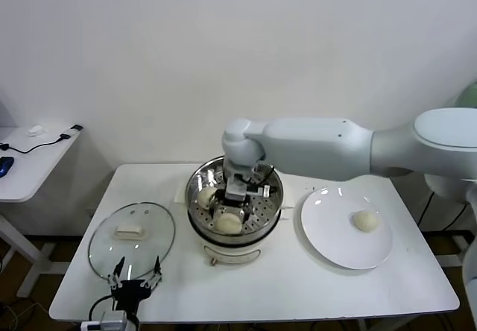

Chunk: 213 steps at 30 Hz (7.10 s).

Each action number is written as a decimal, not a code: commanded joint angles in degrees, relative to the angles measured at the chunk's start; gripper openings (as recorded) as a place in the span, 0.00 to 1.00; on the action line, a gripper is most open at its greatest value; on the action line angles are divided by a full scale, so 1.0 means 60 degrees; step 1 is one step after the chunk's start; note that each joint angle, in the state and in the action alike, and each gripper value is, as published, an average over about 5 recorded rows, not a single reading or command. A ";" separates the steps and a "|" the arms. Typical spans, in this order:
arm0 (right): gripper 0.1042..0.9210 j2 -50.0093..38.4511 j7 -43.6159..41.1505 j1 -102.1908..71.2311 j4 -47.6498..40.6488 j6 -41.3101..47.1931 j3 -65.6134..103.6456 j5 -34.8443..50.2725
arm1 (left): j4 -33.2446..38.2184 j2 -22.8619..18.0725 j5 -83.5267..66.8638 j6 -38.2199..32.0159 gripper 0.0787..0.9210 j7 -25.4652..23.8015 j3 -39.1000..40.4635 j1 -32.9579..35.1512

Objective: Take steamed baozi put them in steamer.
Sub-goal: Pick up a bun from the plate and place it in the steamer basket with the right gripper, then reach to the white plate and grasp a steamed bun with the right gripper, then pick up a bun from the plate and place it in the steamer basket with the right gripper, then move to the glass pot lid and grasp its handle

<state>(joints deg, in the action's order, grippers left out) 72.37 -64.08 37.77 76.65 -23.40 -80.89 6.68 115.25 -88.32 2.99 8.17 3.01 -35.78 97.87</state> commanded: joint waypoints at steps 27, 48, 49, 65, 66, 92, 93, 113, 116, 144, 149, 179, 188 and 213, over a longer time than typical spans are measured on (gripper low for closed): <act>0.88 -0.5922 -0.0367 -0.3538 -0.3824 0.3998 0.1931 -0.0068 | -0.0021 -0.0003 -0.0147 -0.0092 0.88 -0.0026 -0.0139 -0.0106; 0.88 -0.4801 0.0770 -0.5550 -0.4807 0.4504 0.3774 -0.0763 | -0.0126 -0.0009 -0.0107 -0.0051 0.88 -0.0004 -0.0151 -0.0060; 0.88 -0.4784 0.0774 -0.5548 -0.4796 0.4512 0.3772 -0.0762 | -0.0122 -0.0008 -0.0105 -0.0049 0.88 -0.0004 -0.0148 -0.0056; 0.81 -0.4934 0.0843 -0.5539 -0.4529 0.4591 0.3871 -0.1049 | -0.0062 -0.0022 -0.0055 -0.0023 0.88 -0.0008 -0.0049 -0.0002; 0.79 -0.4957 0.0834 -0.5529 -0.4482 0.4588 0.3883 -0.1042 | -0.0057 -0.0022 -0.0054 -0.0022 0.88 -0.0007 -0.0049 0.0002; 0.60 -0.3601 0.1790 0.2486 0.1088 0.7423 -0.0297 0.7111 | 0.0043 0.0120 -0.0162 0.0034 0.88 -0.0023 0.0073 -0.0055; 0.60 -0.3355 0.1941 0.2549 0.1223 0.7573 -0.0407 0.7358 | 0.0060 0.0135 -0.0171 0.0041 0.88 -0.0024 0.0067 -0.0061; 0.60 -0.1821 0.3414 -0.0408 0.0484 0.8632 -0.1226 0.6451 | 0.0062 0.0158 -0.0300 0.0015 0.88 0.0008 0.0018 0.0047; 0.60 -0.1788 0.3454 -0.0676 0.0304 0.8665 -0.1166 0.6226 | 0.0032 0.0147 -0.0300 0.0025 0.88 0.0006 0.0036 0.0020; 0.88 -0.2533 0.1972 -0.0128 -0.0199 0.6792 0.0133 0.7227 | 0.0213 0.0189 -0.0301 0.0087 0.88 0.0015 0.0048 0.0059; 0.88 -0.3423 0.3789 -0.1203 -0.0247 0.6555 0.1913 0.7759 | 0.0248 0.0233 -0.0447 0.0098 0.88 0.0033 0.0066 0.0048; 0.88 -0.2782 1.1790 -1.7912 0.3064 0.1903 1.9258 0.3611 | -0.0372 0.0861 -0.1187 -0.2006 0.88 0.0907 -0.0114 -0.0663; 0.88 -0.1017 1.1389 -1.9877 0.3572 0.1522 2.0185 0.4114 | -0.0506 0.1032 -0.0053 -0.2095 0.88 0.1438 -0.0078 -0.0725; 0.88 0.0266 1.1080 -2.2008 0.4184 0.2328 1.9556 0.2339 | -0.4178 0.2954 1.1560 -0.1609 0.88 0.4651 -0.0378 -0.1297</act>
<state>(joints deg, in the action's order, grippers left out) 71.63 3.26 -89.03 100.57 -10.80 35.30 25.50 98.81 -73.86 50.63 -4.24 25.21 -37.80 91.86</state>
